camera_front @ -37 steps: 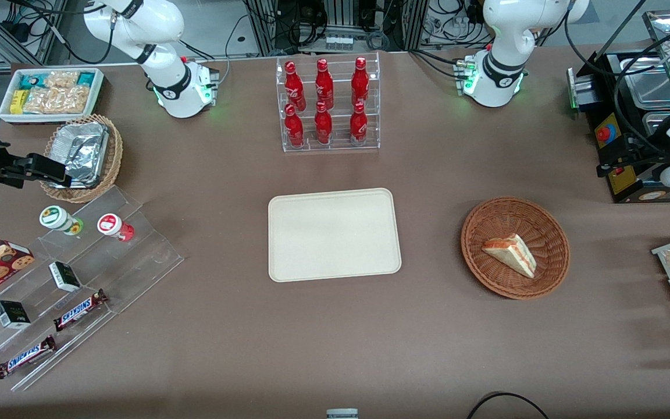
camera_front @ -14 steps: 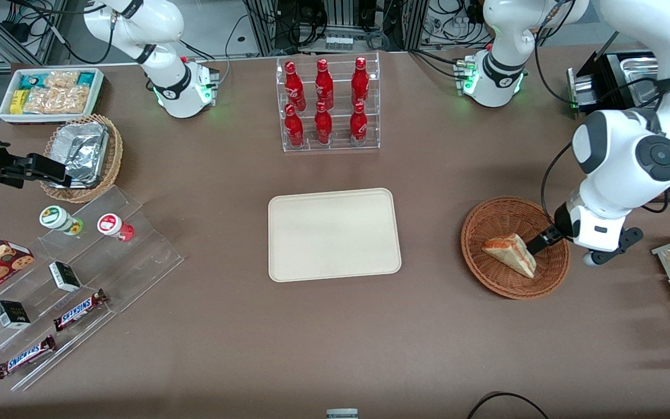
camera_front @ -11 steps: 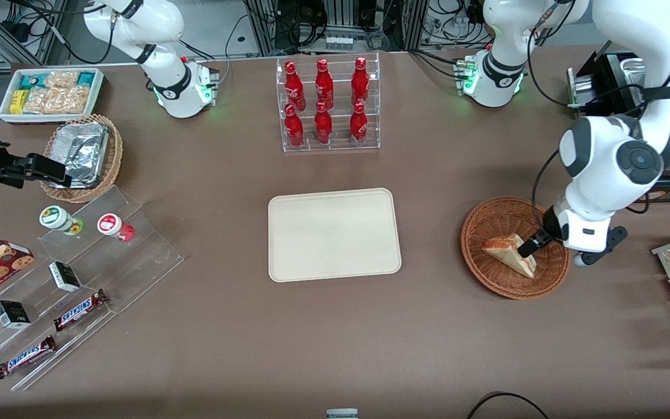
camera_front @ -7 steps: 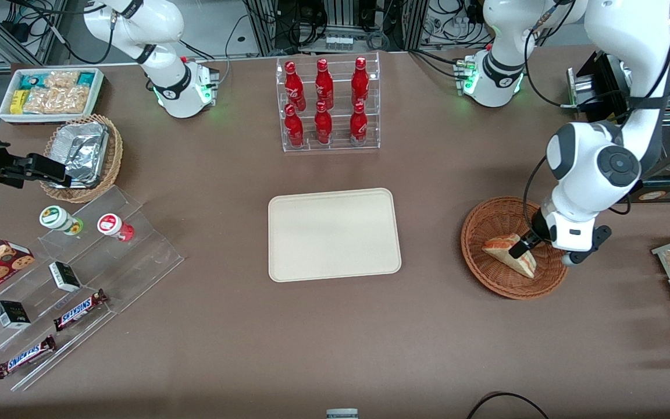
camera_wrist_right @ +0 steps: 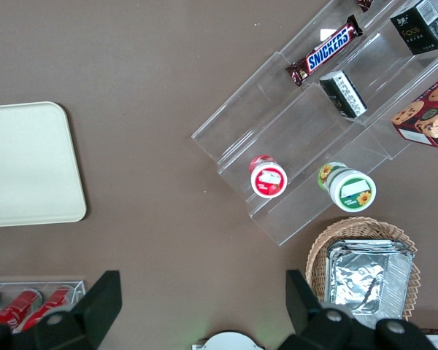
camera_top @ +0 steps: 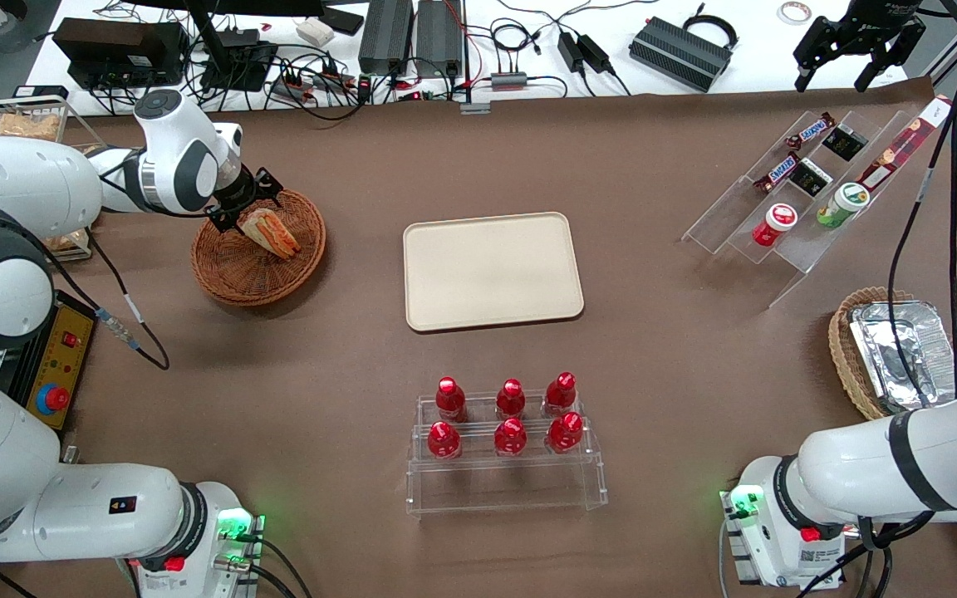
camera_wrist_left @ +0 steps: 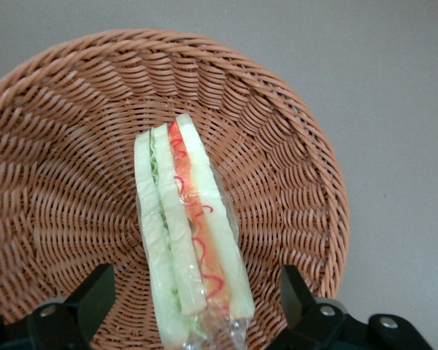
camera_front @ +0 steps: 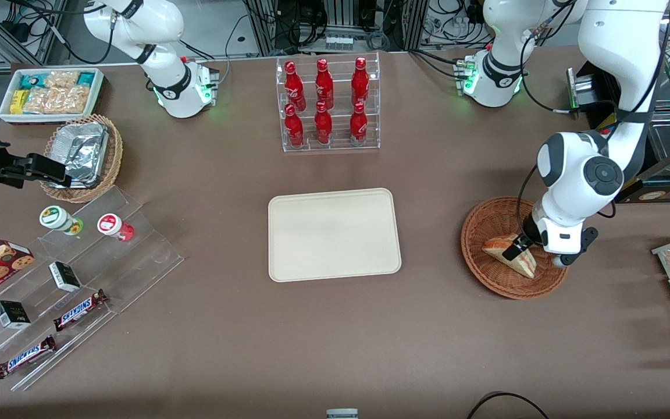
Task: Place sandwich from basket to tray
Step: 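Close the left gripper on the sandwich's edge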
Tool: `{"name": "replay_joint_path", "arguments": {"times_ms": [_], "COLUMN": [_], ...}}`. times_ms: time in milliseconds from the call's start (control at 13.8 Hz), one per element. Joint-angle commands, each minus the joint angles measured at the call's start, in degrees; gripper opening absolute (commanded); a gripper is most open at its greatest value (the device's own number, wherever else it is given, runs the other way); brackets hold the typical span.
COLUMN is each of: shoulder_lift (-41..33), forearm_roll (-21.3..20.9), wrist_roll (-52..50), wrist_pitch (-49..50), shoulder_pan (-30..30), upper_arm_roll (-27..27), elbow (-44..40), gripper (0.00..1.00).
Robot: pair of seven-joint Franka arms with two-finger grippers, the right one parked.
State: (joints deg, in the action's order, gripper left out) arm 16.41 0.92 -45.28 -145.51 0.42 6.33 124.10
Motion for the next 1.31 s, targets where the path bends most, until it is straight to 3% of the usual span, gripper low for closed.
{"name": "replay_joint_path", "arguments": {"times_ms": [0, 73, 145, 218, 291, 364, 436, 873, 1091, 1236], "shoulder_lift": [1.08, 1.09, 1.52, 1.79, 1.88, 1.96, 1.96, -0.93, -2.52, -2.17], "forearm_roll": [0.57, 0.57, 0.57, 0.57, 0.57, 0.57, 0.57, -0.48, -0.57, -4.33], "wrist_roll": [-1.22, -1.22, -1.22, -1.3, -1.22, -1.22, -1.13, -0.43, -0.51, -0.6], "wrist_pitch": [-1.53, -1.53, -1.53, -1.53, -1.44, -1.35, -1.35, 5.57, 18.11, 28.74], "shoulder_pan": [0.01, 0.01, 0.01, -0.07, 0.01, 0.01, -0.07, -0.68, -3.93, -7.78], "upper_arm_roll": [0.35, 0.35, 0.44, 0.52, 0.79, 0.79, 0.79, 2.11, 2.11, 2.2], "elbow": [-0.17, -0.17, -0.43, -0.7, -0.87, -0.96, -1.05, -4.64, -12.36, -19.47], "gripper": [1.0, 0.99, 0.91, 0.69, 0.31, 0.06, 0.0, 0.0, 0.0, 0.0]}}
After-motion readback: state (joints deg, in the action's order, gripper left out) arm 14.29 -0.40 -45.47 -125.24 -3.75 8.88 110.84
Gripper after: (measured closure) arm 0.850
